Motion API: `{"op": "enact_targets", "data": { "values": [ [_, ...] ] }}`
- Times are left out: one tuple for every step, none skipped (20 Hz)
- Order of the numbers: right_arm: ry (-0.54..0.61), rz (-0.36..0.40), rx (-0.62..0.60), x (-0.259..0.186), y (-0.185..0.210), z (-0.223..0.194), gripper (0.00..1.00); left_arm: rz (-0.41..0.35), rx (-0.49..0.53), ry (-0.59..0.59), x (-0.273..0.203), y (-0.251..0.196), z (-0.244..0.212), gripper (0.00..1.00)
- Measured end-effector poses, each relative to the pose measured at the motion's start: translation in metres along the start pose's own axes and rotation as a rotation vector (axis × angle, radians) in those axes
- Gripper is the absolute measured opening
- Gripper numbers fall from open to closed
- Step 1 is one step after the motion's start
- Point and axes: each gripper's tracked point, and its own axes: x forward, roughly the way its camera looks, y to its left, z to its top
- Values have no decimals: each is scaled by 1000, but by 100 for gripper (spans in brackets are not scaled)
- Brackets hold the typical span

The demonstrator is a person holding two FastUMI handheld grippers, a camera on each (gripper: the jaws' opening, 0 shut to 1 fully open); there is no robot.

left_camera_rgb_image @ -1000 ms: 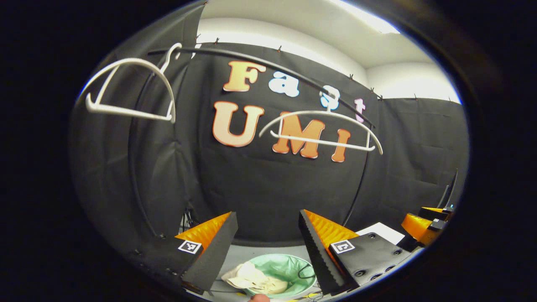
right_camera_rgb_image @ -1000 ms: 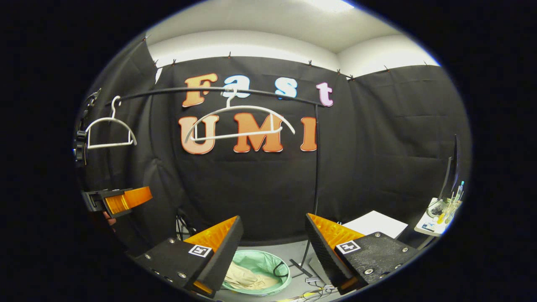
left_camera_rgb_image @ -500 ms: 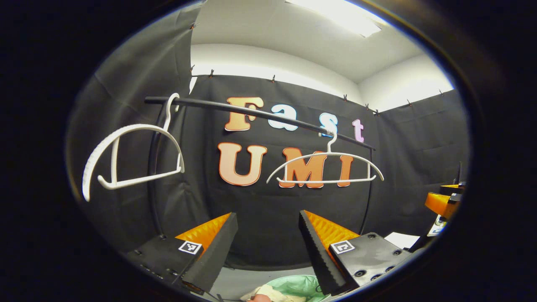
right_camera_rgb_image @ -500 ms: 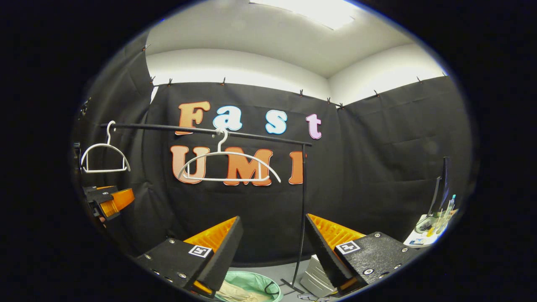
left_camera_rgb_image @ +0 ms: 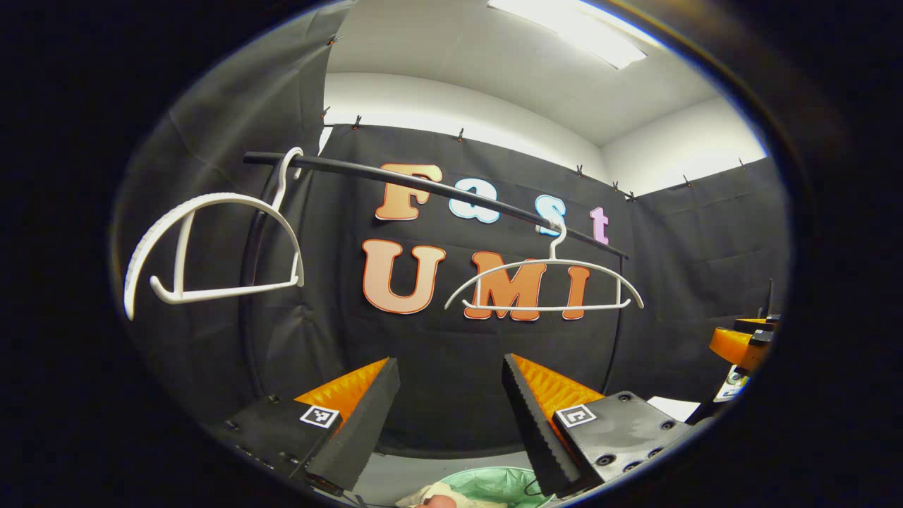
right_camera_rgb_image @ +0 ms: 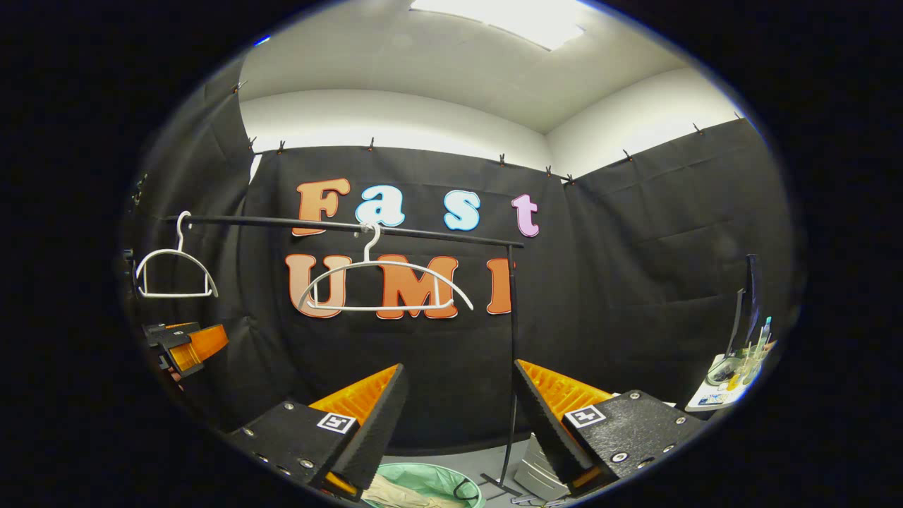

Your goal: Grasp the clothes on the hanger with both hands and then place them into the laundry hamper below.

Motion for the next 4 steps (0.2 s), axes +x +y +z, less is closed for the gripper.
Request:
{"op": "enact_targets", "data": {
  "values": [
    [-3,-4,-5,2,0,-1,92,4,-1,-5,1,2,1,96],
    [-1,-6,-7,2,-1,-2,92,5,-3,-5,2,4,-1,96],
    [-2,-6,-5,3,0,-4,92,1,-8,-2,4,4,-2,100],
    [-5,-6,0,3,1,-4,92,-1,-14,3,6,3,-5,96]
  ]
}}
